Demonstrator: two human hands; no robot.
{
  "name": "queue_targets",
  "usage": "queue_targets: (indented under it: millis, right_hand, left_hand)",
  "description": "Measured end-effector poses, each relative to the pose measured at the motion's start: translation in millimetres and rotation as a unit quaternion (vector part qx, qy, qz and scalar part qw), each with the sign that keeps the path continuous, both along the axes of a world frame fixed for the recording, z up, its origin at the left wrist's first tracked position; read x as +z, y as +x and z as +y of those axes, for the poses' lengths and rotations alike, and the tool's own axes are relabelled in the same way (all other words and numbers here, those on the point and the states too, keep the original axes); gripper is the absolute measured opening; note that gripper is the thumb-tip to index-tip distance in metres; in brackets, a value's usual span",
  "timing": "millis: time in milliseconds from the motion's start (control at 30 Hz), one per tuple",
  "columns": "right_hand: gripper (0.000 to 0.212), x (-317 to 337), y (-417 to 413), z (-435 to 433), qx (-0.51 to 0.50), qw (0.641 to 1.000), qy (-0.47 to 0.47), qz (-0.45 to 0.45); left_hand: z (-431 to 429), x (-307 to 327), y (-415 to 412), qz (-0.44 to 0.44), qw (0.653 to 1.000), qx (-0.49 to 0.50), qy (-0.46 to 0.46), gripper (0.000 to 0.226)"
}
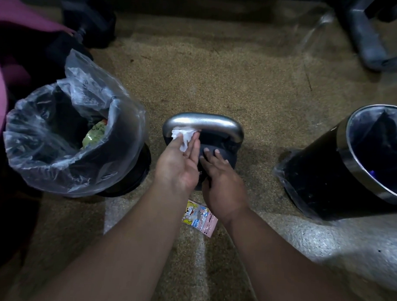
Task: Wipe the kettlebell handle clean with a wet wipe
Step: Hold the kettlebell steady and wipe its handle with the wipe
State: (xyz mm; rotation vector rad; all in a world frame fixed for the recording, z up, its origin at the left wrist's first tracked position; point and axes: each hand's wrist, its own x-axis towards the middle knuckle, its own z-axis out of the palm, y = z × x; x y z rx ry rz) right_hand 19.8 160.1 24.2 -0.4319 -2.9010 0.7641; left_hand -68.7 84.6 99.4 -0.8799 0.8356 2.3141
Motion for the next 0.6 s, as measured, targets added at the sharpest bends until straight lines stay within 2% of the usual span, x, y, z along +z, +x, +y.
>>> queue_targets:
  millis: [67, 200, 333, 600]
  right_hand:
    - [0.060, 0.0, -1.1, 1.2, 0.006, 1.000, -0.001, -0.001]
    - [0.060, 0.8, 0.7, 0.0, 0.007, 1.000, 0.014, -0.004]
    - [0.061, -1.4, -0.2, 0.8, 0.005, 1.000, 0.005, 0.003]
    - [0.061, -3.9, -1.6, 3.2, 0.012, 1.000, 0.004, 0.003]
  left_hand:
    - [0.0, -0.8, -5.5, 0.007, 1.000, 0.009, -0.012, 0.030]
    - [-0.2, -1.9, -1.5, 0.001, 1.000, -0.013, -0.011, 0.020]
    - [-0.1, -5.3, -7.4, 0.013, 1.000, -0.004, -0.019, 0.035]
    - [0.3, 1.9, -1.9, -0.002, 1.000, -0.010, -0.007, 0.030]
